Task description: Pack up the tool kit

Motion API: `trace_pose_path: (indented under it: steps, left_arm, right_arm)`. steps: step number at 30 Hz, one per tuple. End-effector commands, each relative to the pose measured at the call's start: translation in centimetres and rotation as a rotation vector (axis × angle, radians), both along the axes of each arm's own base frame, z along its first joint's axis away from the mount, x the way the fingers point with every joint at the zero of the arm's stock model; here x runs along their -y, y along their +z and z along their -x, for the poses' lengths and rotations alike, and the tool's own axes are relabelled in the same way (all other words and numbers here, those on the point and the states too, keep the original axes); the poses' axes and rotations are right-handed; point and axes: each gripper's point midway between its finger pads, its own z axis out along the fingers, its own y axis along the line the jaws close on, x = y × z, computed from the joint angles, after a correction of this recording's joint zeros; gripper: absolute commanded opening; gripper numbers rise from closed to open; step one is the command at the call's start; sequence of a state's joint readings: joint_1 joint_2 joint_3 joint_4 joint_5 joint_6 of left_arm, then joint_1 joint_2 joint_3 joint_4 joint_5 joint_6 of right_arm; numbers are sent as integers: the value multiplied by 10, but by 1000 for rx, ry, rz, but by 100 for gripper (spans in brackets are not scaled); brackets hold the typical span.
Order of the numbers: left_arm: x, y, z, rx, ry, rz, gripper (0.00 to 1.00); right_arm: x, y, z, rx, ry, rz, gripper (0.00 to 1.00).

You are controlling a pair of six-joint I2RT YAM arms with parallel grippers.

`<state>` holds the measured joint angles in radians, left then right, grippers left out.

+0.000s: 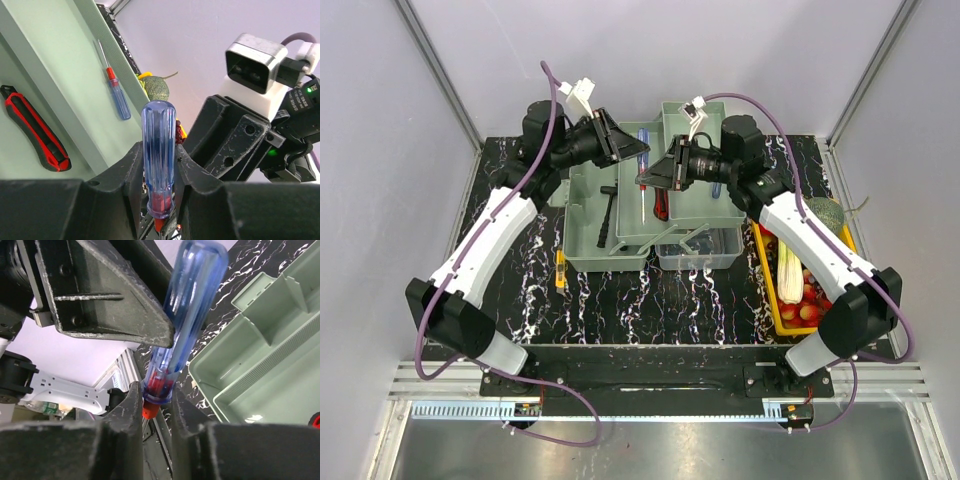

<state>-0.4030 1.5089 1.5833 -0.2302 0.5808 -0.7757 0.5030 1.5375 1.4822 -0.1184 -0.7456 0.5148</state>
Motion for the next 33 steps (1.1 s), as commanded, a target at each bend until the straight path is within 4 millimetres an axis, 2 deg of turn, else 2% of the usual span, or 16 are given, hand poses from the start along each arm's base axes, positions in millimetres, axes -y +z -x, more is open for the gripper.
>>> trace_pose_path:
  steps: [1, 2, 5, 7, 8, 9, 11, 15, 21, 25, 33]
  left_arm:
    - [5, 45, 6, 124, -37, 68, 10]
    - [4, 45, 6, 128, -37, 61, 23]
    - [-6, 39, -2, 128, 38, -7, 56]
    - [-19, 32, -11, 128, 121, -91, 76]
    - [-32, 21, -18, 111, 189, -162, 81]
    - [-41, 18, -21, 108, 228, -205, 84]
    - [-59, 11, -27, 102, 303, -282, 86]
    - [-93, -5, -34, 60, 393, -358, 88]
    - [-133, -32, -38, -31, 476, -386, 88]
    - [-149, -54, -38, -91, 504, -407, 88]
    - [-177, -103, -35, -236, 581, -486, 87]
  right_arm:
    - [-7, 15, -1, 25, 19, -36, 5]
    - [-6, 16, -3, 25, 4, -33, 0]
    - [2, 10, -18, 23, -106, 14, 0]
    - [15, 5, -33, 41, -217, 77, 0]
    - [23, 2, -41, 41, -282, 114, 0]
    - [32, -5, -47, 36, -337, 165, 0]
    - [58, -14, -65, 37, -483, 255, 0]
    - [101, -25, -88, 17, -649, 339, 0]
    - [147, -50, -107, 8, -805, 513, 0]
    - [153, -63, -113, 14, -816, 576, 0]
    - [134, -94, -120, -39, -713, 603, 0]
